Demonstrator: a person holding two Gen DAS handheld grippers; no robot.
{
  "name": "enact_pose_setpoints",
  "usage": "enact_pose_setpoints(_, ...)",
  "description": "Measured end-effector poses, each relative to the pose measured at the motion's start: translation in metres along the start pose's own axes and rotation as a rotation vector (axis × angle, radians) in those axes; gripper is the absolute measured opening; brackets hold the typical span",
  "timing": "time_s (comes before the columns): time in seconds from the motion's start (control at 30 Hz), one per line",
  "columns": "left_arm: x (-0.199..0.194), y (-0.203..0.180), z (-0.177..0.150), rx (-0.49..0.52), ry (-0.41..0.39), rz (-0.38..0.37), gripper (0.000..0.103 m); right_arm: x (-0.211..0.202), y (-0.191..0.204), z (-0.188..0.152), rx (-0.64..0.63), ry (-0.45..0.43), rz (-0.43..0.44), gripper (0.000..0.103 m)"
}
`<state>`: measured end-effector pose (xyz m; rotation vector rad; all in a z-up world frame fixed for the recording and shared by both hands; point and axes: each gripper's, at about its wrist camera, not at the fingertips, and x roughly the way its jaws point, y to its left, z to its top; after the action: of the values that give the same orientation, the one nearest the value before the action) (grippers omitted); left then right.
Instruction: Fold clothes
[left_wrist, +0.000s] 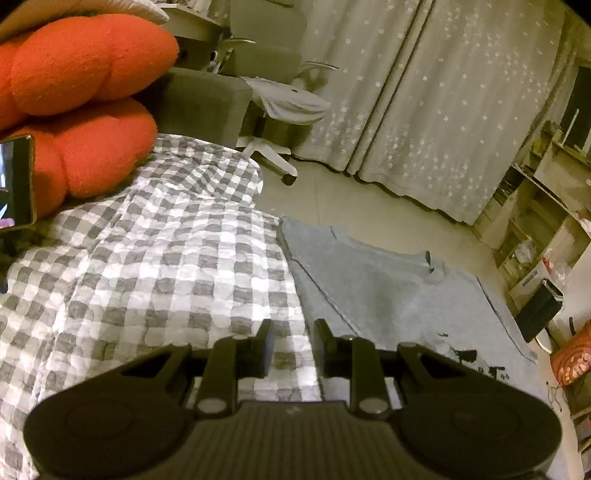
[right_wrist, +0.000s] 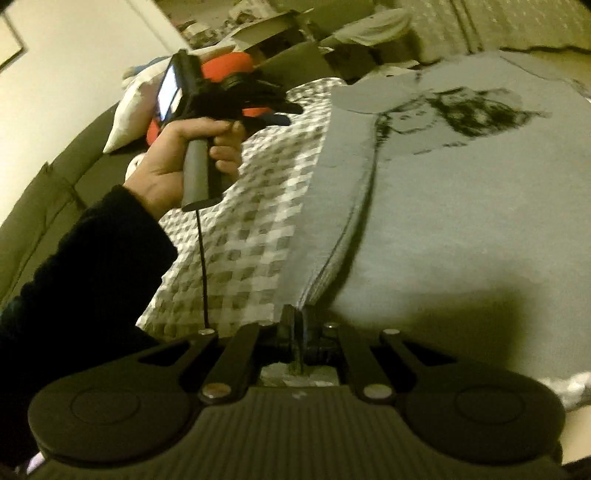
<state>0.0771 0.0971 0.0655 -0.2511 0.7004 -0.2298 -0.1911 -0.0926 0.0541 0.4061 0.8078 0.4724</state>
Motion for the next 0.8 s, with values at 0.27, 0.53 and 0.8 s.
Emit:
enact_pose_setpoints(0.27, 0.002, 0.001, 0.0, 0.001, 0.005, 0.002, 0.023, 0.01, -0.001, -0.003, -0.021, 0.019, -0.039, 0.015)
enact_pose_setpoints(0.53, 0.005, -0.007, -0.002, 0.027, 0.01, -0.001, 0.023, 0.012, 0.003, -0.01, -0.068, 0.028, -0.112, 0.005)
enact_pose_setpoints(0.8, 0.009, -0.012, -0.005, 0.044, 0.021, 0.013, 0.023, -0.018, 0.006, -0.001, -0.027, -0.055, -0.173, 0.005)
